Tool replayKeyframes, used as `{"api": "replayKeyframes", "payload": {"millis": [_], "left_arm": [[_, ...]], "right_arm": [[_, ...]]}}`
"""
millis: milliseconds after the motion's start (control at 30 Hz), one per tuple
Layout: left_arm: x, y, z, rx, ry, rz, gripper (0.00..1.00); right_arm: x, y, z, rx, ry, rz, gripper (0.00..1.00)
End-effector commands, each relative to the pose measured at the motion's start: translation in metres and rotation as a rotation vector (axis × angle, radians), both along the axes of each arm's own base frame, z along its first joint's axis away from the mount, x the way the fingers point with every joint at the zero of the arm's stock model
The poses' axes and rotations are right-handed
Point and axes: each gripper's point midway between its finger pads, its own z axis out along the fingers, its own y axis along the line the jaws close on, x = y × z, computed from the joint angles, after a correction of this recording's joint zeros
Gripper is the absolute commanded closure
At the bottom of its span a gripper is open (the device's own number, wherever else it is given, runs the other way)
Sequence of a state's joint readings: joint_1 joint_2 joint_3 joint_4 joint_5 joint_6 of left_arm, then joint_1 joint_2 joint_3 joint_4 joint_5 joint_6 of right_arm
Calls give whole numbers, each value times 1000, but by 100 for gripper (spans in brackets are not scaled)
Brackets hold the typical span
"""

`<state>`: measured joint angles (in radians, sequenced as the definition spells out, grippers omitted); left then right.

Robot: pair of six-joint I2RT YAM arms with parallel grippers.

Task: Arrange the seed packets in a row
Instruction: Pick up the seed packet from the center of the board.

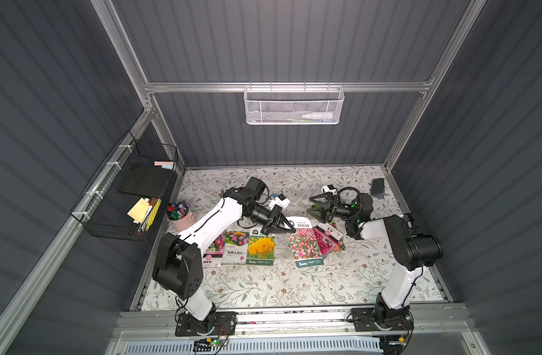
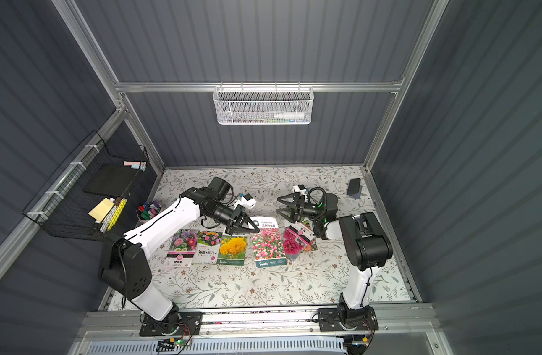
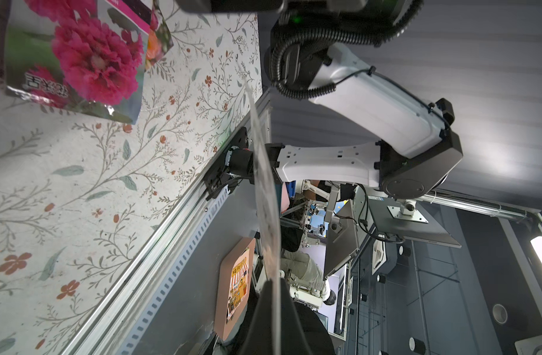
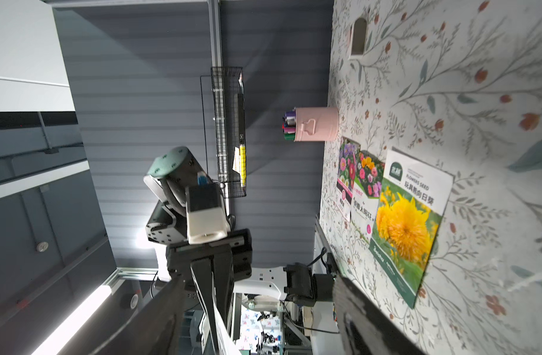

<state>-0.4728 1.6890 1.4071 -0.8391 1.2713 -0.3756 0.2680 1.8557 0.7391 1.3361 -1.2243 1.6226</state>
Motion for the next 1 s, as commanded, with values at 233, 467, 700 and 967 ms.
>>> {"api": "replayKeyframes", "payload": {"millis": [233,467,700,967], "left_arm": [[59,5,-13,-7,20,122,100],[80,11,-23,-14,57,174,100],[88,12,-31,1,80,200,100],[88,35,-62,194,193,284,0]], "right_arm": [[-13,5,-3,10,-10,22,52],[-10,5,-1,15,-3,8,79],[-12,8,2,18,-5,16,100],[-9,15,-57,-217,19,-57,100]]}}
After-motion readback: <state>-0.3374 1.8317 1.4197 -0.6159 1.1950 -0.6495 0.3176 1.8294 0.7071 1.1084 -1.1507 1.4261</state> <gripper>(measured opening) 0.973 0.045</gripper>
